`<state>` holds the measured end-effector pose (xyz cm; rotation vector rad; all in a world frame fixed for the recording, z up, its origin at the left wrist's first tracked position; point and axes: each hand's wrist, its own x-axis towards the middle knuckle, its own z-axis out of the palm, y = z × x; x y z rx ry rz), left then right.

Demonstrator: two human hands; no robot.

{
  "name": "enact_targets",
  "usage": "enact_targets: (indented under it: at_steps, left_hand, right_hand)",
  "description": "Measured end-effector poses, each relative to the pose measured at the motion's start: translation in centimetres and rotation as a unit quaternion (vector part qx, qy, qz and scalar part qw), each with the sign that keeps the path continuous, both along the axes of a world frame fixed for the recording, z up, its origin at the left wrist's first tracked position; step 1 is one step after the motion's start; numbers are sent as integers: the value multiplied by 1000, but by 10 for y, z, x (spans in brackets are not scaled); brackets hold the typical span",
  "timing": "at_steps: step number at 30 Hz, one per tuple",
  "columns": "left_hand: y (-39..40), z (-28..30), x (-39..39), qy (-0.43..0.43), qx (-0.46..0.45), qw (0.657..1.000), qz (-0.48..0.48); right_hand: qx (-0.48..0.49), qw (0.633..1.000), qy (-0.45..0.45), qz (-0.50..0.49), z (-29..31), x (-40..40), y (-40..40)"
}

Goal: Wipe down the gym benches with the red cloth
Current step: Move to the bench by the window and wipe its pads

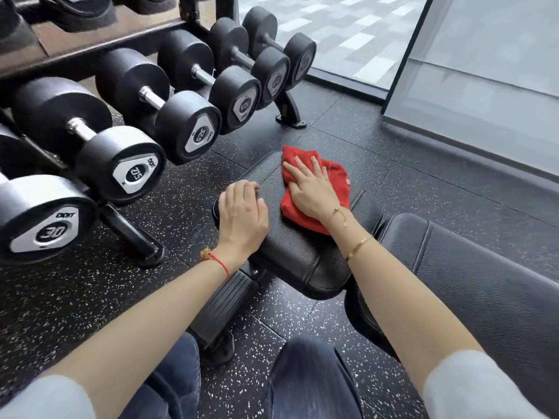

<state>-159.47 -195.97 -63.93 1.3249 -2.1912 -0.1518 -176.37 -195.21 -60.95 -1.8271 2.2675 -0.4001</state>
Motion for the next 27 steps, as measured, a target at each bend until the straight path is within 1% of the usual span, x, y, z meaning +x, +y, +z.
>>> enact_targets:
  at_steps: [2, 4, 8, 10, 12, 15, 17, 19, 21, 24, 27]
  left_hand:
    - [-3, -1, 4, 7, -2, 1000, -2]
    - [-5, -3, 9, -4, -6, 1000, -10]
    - [-2, -3, 10, -32, -12, 999, -16]
    - [-3, -3, 9, -35, -14, 999, -13]
    - [-3, -4, 9, -39, -17, 999, -14]
    - [-2, -3, 10, -55, -11, 998, -24]
    - [-1, -2, 10, -73, -3, 997, -32]
    - [-1, 1, 9, -95, -1, 995, -38]
    - [-1, 2, 9, -106, 1, 994, -40]
    - [2, 5, 5, -101, 10, 994, -50]
    - [7, 8, -6, -102, 13, 991, -80]
  right_hand:
    - [1, 1000, 2, 24, 2, 10, -17]
    - [-7, 998, 2, 54, 3, 22, -19]
    - [-43, 993, -7, 106, -4, 33, 17]
    - [-54, 993, -7, 108, -10, 24, 42]
    - [-49, 996, -8, 75, -13, 2, 55]
    - [-19, 1000, 0, -9, -9, -32, 43]
    - [-2, 998, 8, -59, -3, -40, 31]
    - [4, 997, 11, -70, -1, -35, 28]
    - [-6, 999, 9, -39, -2, -19, 43]
    - [-42, 999, 18, 27, -10, 8, 88]
    - [-61, 996, 29, 53, -14, 18, 129]
